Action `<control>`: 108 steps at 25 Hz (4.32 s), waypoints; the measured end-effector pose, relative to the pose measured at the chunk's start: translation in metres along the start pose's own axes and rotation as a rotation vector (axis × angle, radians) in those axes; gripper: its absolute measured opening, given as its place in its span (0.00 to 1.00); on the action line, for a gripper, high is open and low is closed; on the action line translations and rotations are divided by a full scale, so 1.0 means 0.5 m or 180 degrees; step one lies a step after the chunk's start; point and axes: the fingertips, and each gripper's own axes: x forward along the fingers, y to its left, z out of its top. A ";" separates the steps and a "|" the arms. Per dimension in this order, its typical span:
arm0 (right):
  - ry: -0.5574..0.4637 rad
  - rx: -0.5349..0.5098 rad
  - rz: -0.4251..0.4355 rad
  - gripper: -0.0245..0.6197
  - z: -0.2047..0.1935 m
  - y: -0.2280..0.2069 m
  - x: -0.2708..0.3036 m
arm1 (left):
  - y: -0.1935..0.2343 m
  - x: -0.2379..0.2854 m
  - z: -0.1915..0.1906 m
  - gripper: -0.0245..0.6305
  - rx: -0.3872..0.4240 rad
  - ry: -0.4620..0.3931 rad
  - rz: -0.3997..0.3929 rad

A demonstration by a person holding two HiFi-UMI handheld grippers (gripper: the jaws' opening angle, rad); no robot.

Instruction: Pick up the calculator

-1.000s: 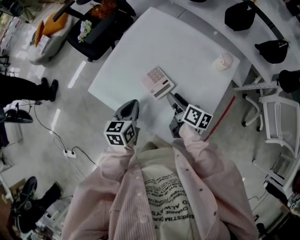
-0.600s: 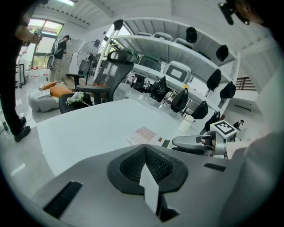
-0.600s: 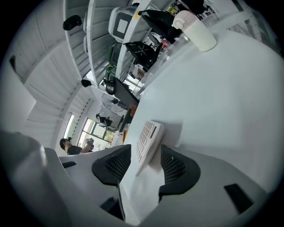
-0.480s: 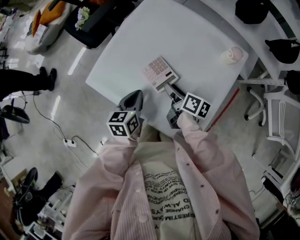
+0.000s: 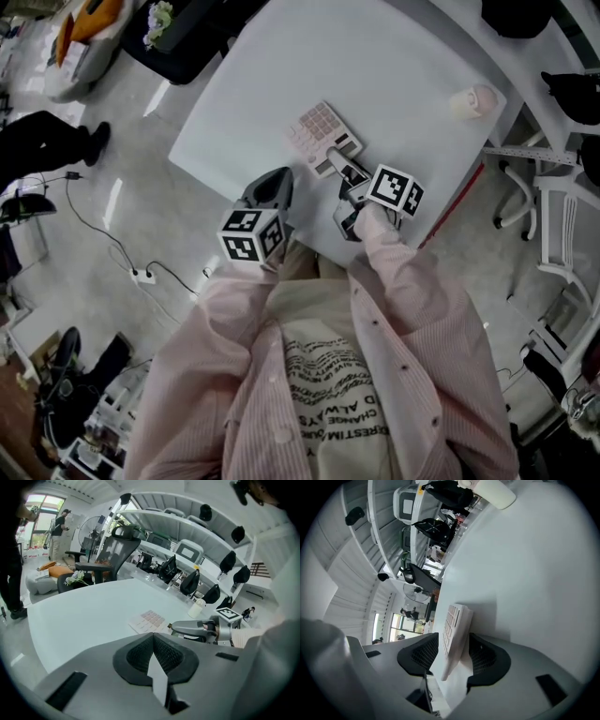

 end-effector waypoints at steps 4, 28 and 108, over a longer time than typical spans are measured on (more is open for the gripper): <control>-0.0007 0.0134 0.0036 0.33 0.001 0.000 0.012 | 0.003 0.008 0.001 0.04 0.0044 0.0093 -0.0056; -0.0129 0.0440 -0.0006 0.16 0.005 -0.004 0.002 | 0.009 0.002 0.016 0.04 0.0136 0.0075 -0.0152; -0.1183 0.0526 0.1086 0.16 0.127 0.343 -0.405 | -0.115 -0.310 0.416 0.04 0.1196 -0.1650 -0.0583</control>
